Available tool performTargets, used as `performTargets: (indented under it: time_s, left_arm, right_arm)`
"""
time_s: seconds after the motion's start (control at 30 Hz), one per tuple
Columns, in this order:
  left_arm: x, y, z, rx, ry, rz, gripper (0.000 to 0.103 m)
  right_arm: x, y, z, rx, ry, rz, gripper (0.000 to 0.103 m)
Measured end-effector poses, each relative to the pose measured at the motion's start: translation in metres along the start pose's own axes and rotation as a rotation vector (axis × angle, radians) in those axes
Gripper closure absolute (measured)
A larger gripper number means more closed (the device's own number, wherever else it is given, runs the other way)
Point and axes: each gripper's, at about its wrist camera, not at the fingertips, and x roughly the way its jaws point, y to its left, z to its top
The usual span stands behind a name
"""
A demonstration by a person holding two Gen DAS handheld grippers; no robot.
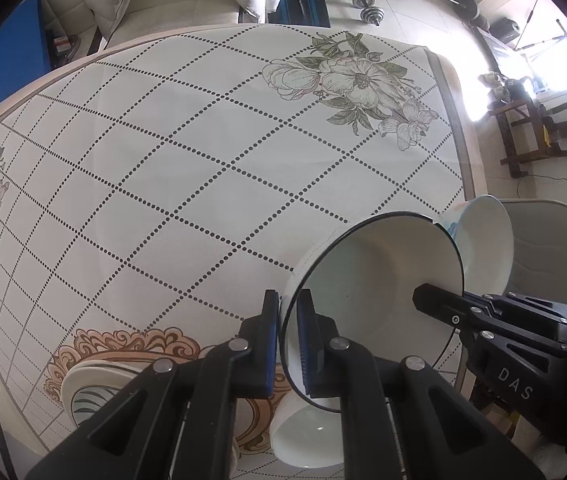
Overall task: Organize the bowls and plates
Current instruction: 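Lower the nested white bowls beside the plate stack with both tools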
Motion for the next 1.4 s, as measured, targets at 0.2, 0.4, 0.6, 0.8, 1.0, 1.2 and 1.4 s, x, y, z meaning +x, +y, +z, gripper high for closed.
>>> performTargets:
  time_s: [0.2,0.4,0.6,0.8,1.0,1.2,1.4]
  left_arm:
    - [-0.027,-0.009,-0.025,0.034,-0.013,-0.007,0.096]
    - [-0.036,-0.02,-0.064,0.096,-0.021,0.027,0.096]
    - [-0.02,-0.014,-0.093,0.097,0.024,0.047,0.096]
    - [0.005,-0.005,-0.113,0.063,0.077,0.045,0.096]
    - [0.02,-0.002,-0.117,0.04,0.095,0.049,0.096]
    - [0.031,-0.001,-0.117,0.03,0.105,0.058,0.096]
    - [0.036,-0.001,-0.113,0.011,0.117,0.048,0.096]
  right_arm:
    - [-0.029,-0.002,-0.033,-0.008,-0.018,0.012,0.096]
    - [-0.039,-0.002,-0.079,-0.02,-0.002,0.033,0.096]
    - [-0.023,0.002,-0.114,-0.027,0.038,0.035,0.096]
    - [0.002,-0.002,-0.133,-0.03,0.078,0.02,0.096]
    - [0.018,-0.003,-0.14,-0.039,0.102,-0.006,0.096]
    - [0.029,0.003,-0.135,-0.048,0.118,-0.031,0.096]
    - [0.03,0.006,-0.129,-0.06,0.116,-0.056,0.096]
